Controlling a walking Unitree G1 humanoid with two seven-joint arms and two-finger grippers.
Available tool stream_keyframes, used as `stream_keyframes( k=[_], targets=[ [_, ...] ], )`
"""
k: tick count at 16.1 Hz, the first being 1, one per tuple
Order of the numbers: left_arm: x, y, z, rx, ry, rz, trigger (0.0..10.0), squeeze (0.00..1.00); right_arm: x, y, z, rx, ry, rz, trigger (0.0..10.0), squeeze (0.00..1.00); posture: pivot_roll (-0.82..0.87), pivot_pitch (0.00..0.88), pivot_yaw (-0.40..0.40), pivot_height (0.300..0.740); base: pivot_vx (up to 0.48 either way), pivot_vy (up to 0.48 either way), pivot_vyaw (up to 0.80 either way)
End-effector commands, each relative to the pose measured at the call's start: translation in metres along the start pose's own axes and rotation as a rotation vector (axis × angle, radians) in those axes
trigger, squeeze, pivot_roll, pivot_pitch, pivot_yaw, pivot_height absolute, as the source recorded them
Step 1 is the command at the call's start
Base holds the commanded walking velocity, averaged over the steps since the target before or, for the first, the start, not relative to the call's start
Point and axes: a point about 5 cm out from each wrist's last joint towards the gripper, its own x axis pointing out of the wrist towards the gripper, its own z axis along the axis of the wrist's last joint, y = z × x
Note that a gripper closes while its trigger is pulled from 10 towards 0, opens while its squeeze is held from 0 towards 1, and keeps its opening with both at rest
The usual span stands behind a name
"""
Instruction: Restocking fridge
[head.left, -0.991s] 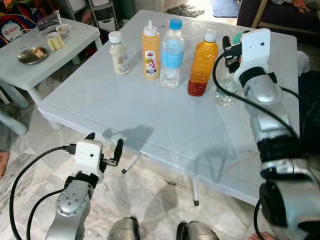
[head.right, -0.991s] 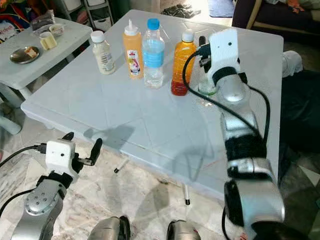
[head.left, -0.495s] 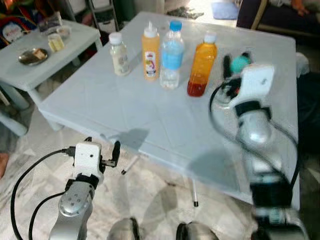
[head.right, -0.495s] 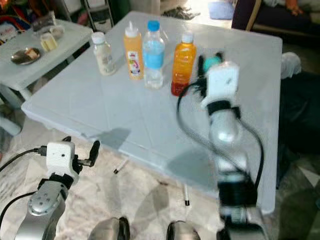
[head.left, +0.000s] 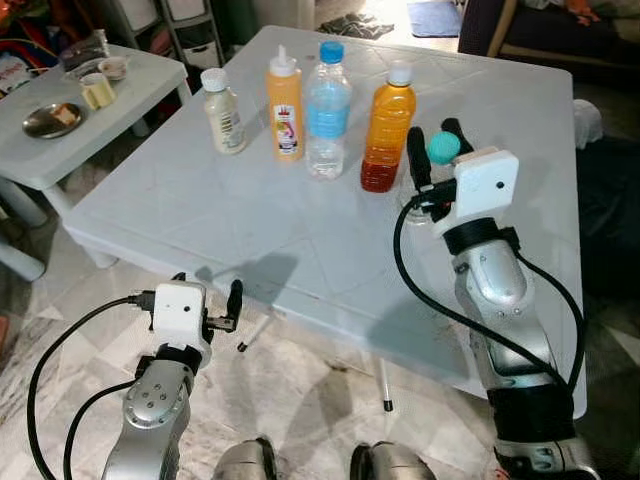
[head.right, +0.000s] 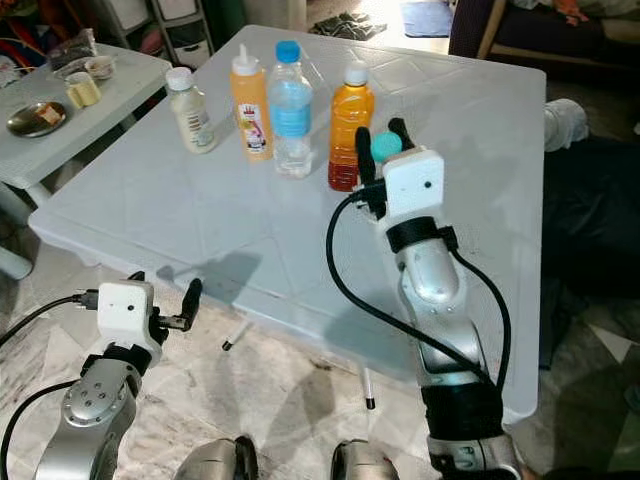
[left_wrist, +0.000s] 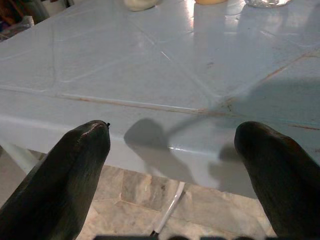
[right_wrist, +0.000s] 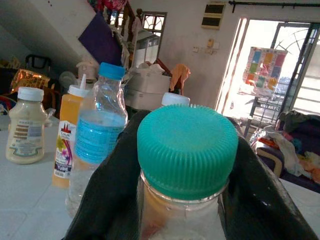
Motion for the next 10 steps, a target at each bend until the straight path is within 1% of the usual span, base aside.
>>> stream_keyframes(
  k=[1,2,3,10],
  targets=[
    [-0.0020,0.0003,-0.0042,0.008,0.021,0.004,10.0,0.00,-0.0005,0.0074,-0.0100,0.031,0.056,0.039,10.0,0.00,-0.04,0.127,0.022,0.740,0.000,0.000,0.00],
    [-0.0019,0.0000,-0.0043,0.008,0.022,0.005,10.0,0.00,0.0002,0.0073,-0.0108,0.028,0.059,0.042,10.0,0.00,-0.04,0.127,0.022,0.740,0.000,0.000,0.00],
    [-0.0015,-0.0008,-0.0045,0.007,0.023,0.006,10.0,0.00,0.0008,0.0065,-0.0124,0.040,0.067,0.043,10.0,0.00,-0.04,0.128,0.018,0.740,-0.244,0.000,0.00],
    [-0.0008,-0.0027,-0.0053,0.007,0.025,0.008,10.0,0.00,0.0011,0.0070,-0.0128,0.044,0.069,0.056,10.0,0.00,-0.05,0.131,0.017,0.740,-0.331,0.000,0.00]
  ],
)
